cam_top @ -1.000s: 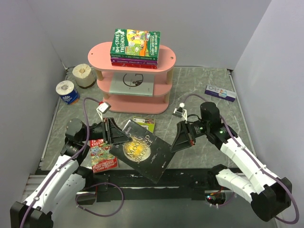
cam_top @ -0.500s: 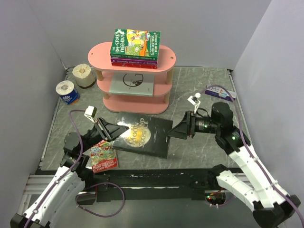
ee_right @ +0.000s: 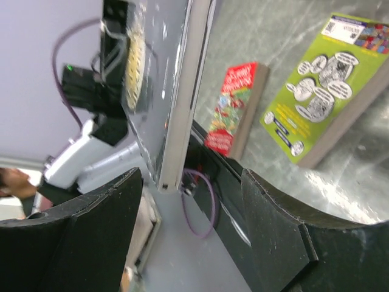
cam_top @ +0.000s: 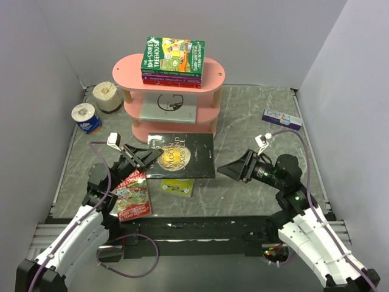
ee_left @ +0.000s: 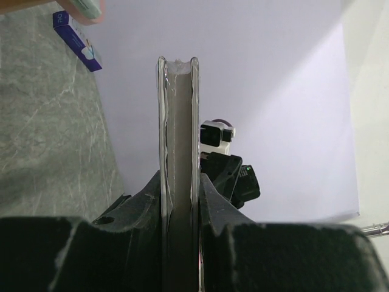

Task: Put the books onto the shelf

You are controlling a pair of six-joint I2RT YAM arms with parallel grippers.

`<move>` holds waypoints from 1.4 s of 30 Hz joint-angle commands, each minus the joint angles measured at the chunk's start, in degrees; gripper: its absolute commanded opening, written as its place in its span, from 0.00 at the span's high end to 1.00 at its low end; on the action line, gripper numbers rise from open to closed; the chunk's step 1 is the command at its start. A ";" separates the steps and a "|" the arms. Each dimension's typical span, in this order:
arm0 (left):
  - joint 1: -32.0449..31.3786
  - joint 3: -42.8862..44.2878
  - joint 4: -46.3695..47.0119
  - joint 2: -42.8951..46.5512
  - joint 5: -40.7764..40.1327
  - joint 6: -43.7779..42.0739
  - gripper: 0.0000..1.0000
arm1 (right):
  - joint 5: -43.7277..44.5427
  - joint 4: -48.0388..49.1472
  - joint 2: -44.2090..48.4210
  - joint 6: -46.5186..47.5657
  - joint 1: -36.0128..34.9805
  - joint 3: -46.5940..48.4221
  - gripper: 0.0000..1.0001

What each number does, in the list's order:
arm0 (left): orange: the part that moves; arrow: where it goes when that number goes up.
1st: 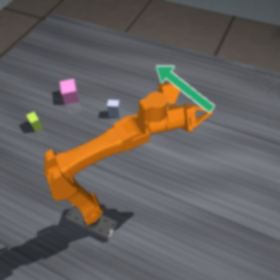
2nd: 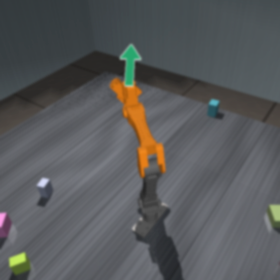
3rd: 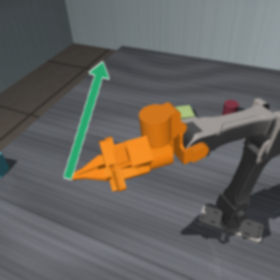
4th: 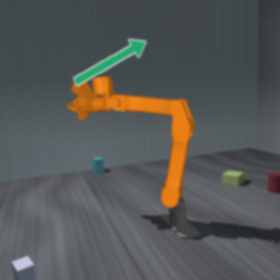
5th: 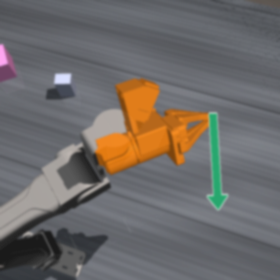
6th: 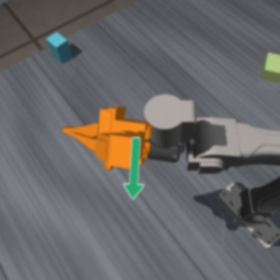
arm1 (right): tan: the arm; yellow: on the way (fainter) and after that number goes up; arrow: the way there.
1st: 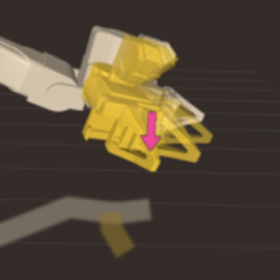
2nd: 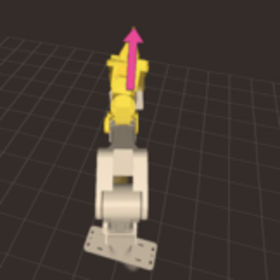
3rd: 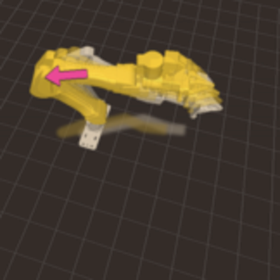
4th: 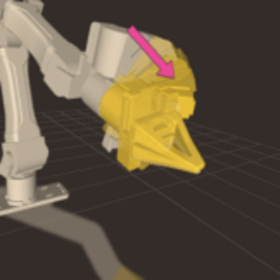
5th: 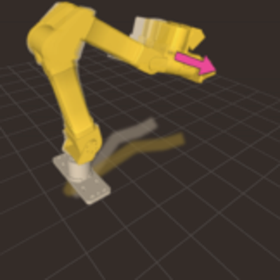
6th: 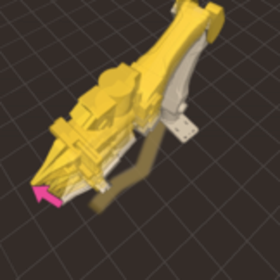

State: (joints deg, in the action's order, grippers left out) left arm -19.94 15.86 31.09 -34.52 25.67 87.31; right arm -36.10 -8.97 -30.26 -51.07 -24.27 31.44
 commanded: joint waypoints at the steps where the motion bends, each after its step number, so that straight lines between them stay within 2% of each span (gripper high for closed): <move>1: 0.26 3.83 10.66 0.34 -0.54 3.75 0.99 | -0.54 20.46 -1.28 -9.39 1.86 -4.01 0.26; 7: 0.34 4.18 11.45 -1.33 0.08 3.92 0.99 | -6.44 32.75 -10.60 -13.44 1.95 -4.28 0.30; 12: 0.34 3.57 14.34 -3.44 -0.10 4.71 0.99 | -11.62 36.65 -16.74 -14.93 1.68 -2.53 0.34; 14: 0.34 3.48 16.09 -4.67 -0.27 5.24 0.99 | -12.50 37.53 -17.55 -14.94 1.60 -2.26 0.42; 15: 0.34 3.30 16.63 -5.11 -0.44 5.50 0.99 | -12.68 37.19 -18.07 -14.68 1.68 -2.00 0.51; 17: 0.34 3.39 17.86 -5.81 -1.32 5.86 0.99 | -13.90 36.83 -18.95 -14.32 1.60 -1.21 0.58; 23: 0.34 6.20 19.53 -10.11 -0.36 5.42 0.99 | -16.63 38.24 -22.38 -14.67 1.51 -0.07 0.59; 25: 0.34 6.73 20.15 -11.00 -0.27 5.59 0.99 | -17.25 39.29 -23.79 -14.76 1.51 0.29 0.65; 26: 0.34 6.99 19.89 -11.61 -0.27 5.33 0.99 | -17.43 40.08 -24.66 -15.20 1.51 0.29 0.74; 27: 0.34 7.86 17.45 -11.79 -0.36 4.72 0.99 | -17.34 41.22 -25.19 -15.55 1.60 0.37 0.95; 28: 0.34 8.66 14.38 -11.80 -0.36 2.45 0.99 | -16.99 41.40 -25.37 -15.73 1.68 0.46 1.00; 29: 0.43 11.01 10.95 -11.71 -0.36 0.86 0.95 | -16.47 41.66 -25.63 -15.82 1.60 0.64 1.00; 30: 0.52 12.52 2.22 -11.53 -0.45 -1.33 0.87 | -15.77 42.28 -25.81 -15.82 1.60 1.16 1.00; 31: 0.69 14.53 -3.35 -11.27 -0.71 -7.27 0.78 | -15.15 41.85 -25.90 -15.64 1.60 1.78 1.00; 32: 0.87 19.51 -9.50 -11.18 -1.32 -10.89 0.58 | -14.80 41.15 -25.99 -14.86 1.68 2.48 1.00; 33: 1.05 22.17 -17.04 -11.09 -2.89 -14.41 0.48 | -14.27 40.44 -26.08 -14.33 1.77 4.22 1.00; 34: 1.05 24.64 -28.78 -11.01 -7.61 -20.71 0.40 | -13.13 38.17 -26.16 -13.54 1.69 5.29 1.00; 35: 1.05 28.75 -35.51 -11.00 -11.13 -22.86 0.30 | -12.51 37.02 -26.51 -12.14 1.68 6.34 1.00; 37: 1.57 31.42 -46.84 -10.57 -19.11 -27.34 0.23 | -11.81 35.61 -27.30 -11.25 2.03 9.85 1.00; 42: 1.93 34.86 -61.74 -7.93 -34.52 -28.69 0.18 | -12.42 31.30 -32.75 -10.37 2.56 17.23 1.00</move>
State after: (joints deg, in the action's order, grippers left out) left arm -18.48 48.16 -10.15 -45.12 7.44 64.45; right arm -49.65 22.17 -60.66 -64.10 -22.22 41.56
